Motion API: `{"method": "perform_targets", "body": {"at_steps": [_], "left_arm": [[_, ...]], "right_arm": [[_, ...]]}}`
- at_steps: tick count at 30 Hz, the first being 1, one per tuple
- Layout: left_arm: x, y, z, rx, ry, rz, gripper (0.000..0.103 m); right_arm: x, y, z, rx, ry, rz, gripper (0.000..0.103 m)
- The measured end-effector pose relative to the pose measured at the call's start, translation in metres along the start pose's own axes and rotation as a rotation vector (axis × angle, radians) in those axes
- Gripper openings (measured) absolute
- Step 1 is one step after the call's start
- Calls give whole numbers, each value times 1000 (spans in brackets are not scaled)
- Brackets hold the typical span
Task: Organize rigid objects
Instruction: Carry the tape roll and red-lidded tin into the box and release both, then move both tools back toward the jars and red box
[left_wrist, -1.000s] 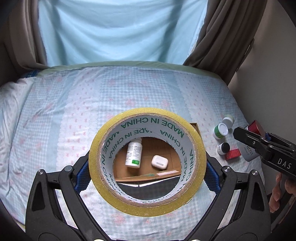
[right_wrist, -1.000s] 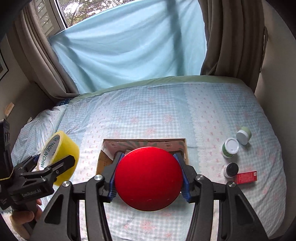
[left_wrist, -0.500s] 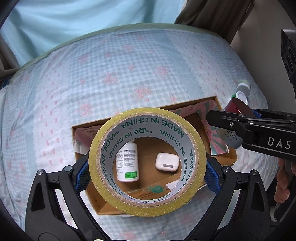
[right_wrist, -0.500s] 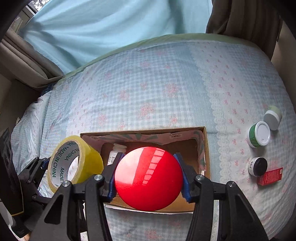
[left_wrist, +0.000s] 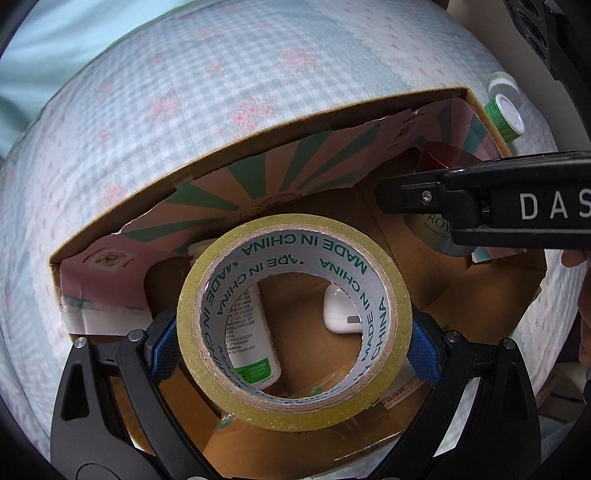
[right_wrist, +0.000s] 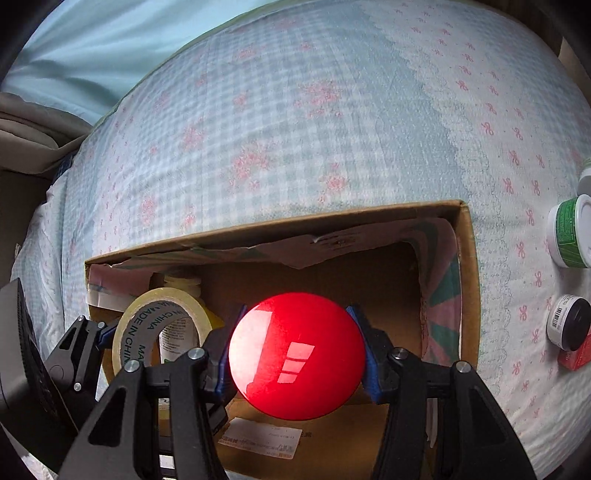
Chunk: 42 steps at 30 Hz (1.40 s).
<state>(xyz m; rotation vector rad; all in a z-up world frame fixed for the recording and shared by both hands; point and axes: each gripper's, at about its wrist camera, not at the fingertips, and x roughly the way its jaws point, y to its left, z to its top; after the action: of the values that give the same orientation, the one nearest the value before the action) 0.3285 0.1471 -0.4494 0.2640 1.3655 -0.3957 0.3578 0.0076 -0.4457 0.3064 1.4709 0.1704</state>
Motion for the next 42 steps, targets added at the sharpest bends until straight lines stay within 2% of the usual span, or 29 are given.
{"method": "perform_targets", "body": {"at_steps": [5, 6, 7, 8, 9, 10, 14, 21, 28, 34, 42], "left_arm": [[0, 0, 0, 39, 19, 18, 97], [0, 0, -2, 48, 28, 19, 103], [-1, -1, -4, 59, 31, 19, 103], [-4, -1, -7, 66, 20, 16, 103], [-7, -1, -11, 69, 17, 11, 103], [-10, 0, -14, 62, 10, 14, 103], [-24, 9, -23, 10, 0, 5, 103], [-46, 10, -32, -7, -15, 25, 103], [-90, 12, -41, -49, -74, 37, 103], [-145, 0, -61, -64, -140, 60, 103], [-211, -34, -89, -81, -240, 50, 103]], "right_arm": [[10, -1, 4, -9, 45, 0, 51], [9, -1, 4, -5, 43, 1, 65], [6, 0, 4, -11, 27, 25, 73], [3, 2, 4, -24, 13, 53, 86], [1, 6, 4, -42, 3, 36, 103], [-2, 9, 3, -66, -10, 7, 103], [-12, 9, -2, -89, -39, -5, 103], [-29, 12, -12, -61, -70, 1, 103], [-65, 26, -29, -73, -101, 16, 103], [-118, 41, -57, -107, -164, 11, 103], [-213, 47, -108, -189, -304, -43, 103]]}}
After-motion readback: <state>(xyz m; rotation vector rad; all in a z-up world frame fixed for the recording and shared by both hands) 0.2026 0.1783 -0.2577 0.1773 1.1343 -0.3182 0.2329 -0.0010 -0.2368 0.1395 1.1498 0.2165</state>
